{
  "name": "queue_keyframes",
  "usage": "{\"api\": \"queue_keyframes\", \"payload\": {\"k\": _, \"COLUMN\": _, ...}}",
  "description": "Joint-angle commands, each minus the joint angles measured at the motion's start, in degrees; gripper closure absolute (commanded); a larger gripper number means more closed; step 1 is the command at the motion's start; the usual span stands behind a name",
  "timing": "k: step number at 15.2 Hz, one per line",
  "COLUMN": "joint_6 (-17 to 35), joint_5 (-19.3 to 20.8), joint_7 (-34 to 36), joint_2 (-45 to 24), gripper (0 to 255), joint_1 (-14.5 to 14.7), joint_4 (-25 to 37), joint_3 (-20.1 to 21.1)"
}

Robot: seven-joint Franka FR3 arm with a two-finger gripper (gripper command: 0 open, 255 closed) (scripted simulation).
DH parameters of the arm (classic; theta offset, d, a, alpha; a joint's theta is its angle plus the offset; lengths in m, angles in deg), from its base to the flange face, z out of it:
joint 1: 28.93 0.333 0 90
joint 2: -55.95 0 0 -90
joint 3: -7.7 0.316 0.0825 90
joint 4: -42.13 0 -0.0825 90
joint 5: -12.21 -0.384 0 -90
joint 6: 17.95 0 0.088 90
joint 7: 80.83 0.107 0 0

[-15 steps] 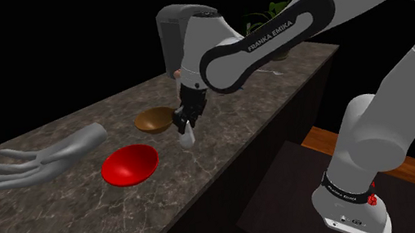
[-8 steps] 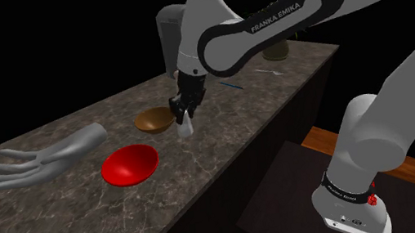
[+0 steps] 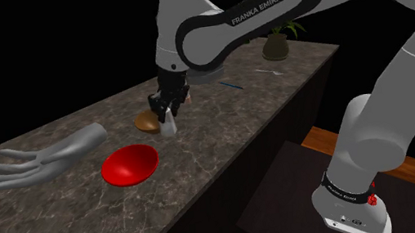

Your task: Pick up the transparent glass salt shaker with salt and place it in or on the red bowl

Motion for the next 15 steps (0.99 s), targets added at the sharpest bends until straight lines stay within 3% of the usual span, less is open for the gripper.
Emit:
{"api": "queue_keyframes", "payload": {"k": 1, "joint_6": -0.6, "joint_5": 1.7, "joint_7": 2.8, "joint_2": -3.8, "gripper": 255, "joint_1": 0.1, "joint_4": 4.4, "joint_3": 1.6}}
{"api": "queue_keyframes", "payload": {"k": 10, "joint_6": -6.0, "joint_5": 12.0, "joint_7": 14.6, "joint_2": -23.0, "gripper": 255, "joint_1": 3.7, "joint_4": 27.6, "joint_3": 5.9}}
{"api": "queue_keyframes", "payload": {"k": 15, "joint_6": -2.4, "joint_5": 12.5, "joint_7": 15.1, "joint_2": -23.7, "gripper": 255, "joint_1": 3.9, "joint_4": 24.6, "joint_3": 5.6}}
